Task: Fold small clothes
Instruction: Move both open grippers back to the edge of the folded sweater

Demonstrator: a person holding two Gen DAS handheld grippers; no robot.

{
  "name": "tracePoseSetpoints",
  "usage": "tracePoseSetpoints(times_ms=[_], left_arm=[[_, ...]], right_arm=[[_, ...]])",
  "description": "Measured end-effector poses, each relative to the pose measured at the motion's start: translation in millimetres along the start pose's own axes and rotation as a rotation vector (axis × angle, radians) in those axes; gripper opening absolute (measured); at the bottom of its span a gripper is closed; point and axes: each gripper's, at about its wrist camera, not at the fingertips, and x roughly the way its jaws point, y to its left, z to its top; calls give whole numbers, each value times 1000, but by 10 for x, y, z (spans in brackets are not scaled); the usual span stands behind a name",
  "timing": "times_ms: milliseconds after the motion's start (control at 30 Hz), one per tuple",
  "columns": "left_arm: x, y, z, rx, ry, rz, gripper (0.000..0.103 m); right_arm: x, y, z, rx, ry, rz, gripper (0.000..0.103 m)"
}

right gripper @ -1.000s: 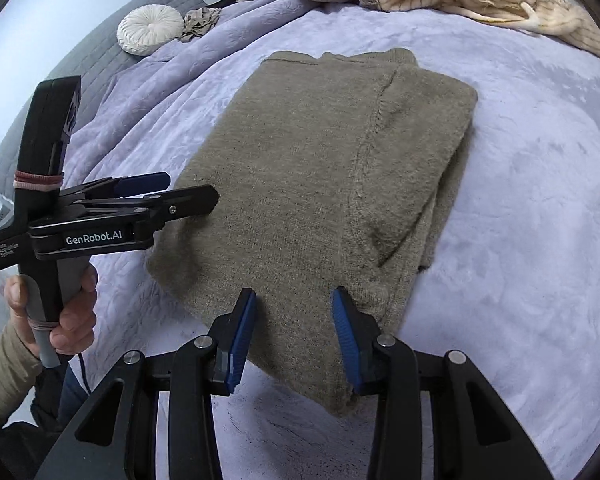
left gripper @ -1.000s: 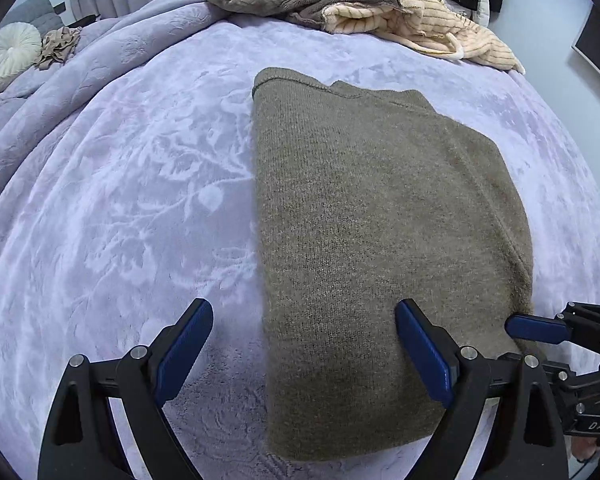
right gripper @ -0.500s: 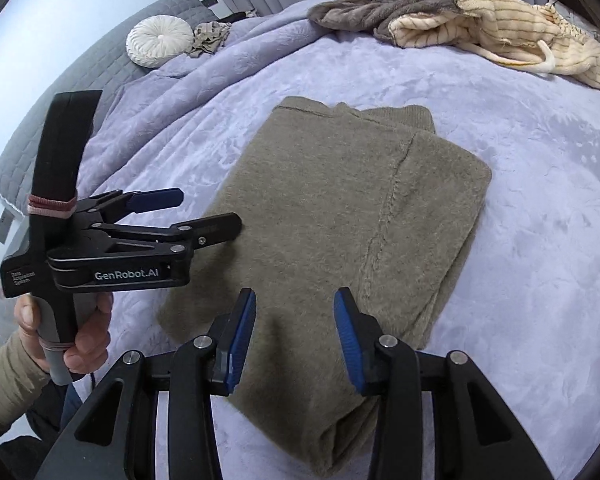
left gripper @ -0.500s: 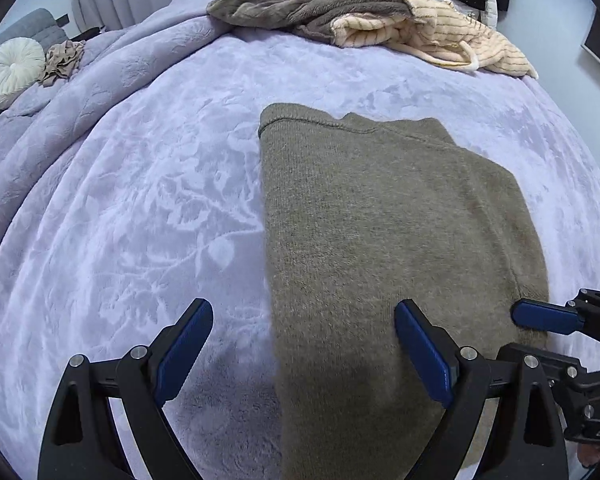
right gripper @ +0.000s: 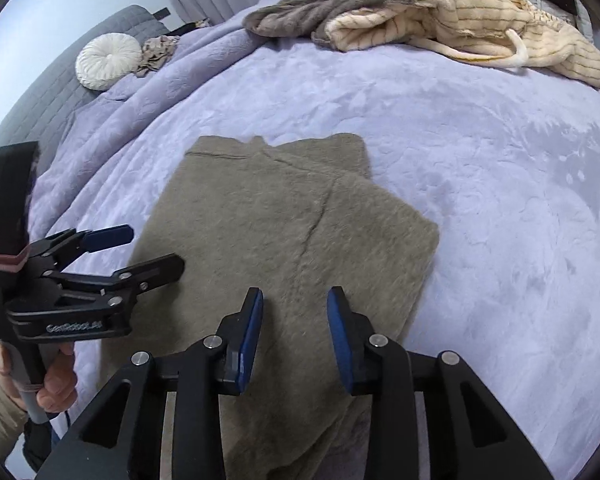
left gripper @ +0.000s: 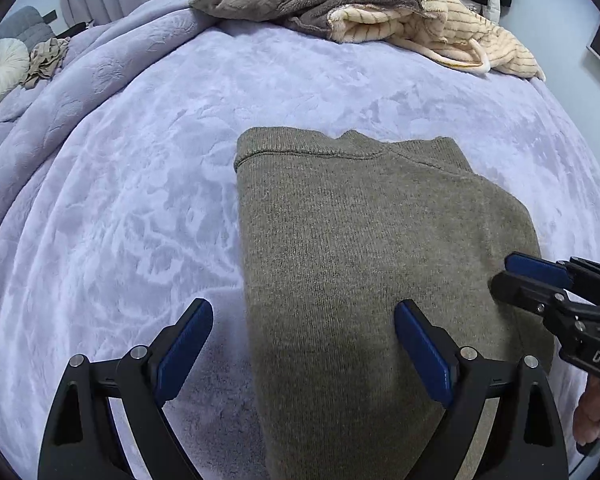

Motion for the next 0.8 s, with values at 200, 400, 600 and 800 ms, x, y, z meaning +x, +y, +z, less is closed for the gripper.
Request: tracePoseSetpoints(times_ms=[200, 400, 600, 800], left_arm=[[153, -5, 87, 0, 18, -16, 94], [280, 27, 160, -19, 38, -26, 101], [284, 30, 185, -15, 50, -19, 102], [-60, 26, 92, 15, 44, -37, 102]], right_arm=[[155, -234, 158, 82, -12, 58, 36], [281, -306, 261, 111, -32, 64, 34], [375, -288, 382, 133, -14, 17, 34], [11, -90, 371, 120, -17, -41, 60]])
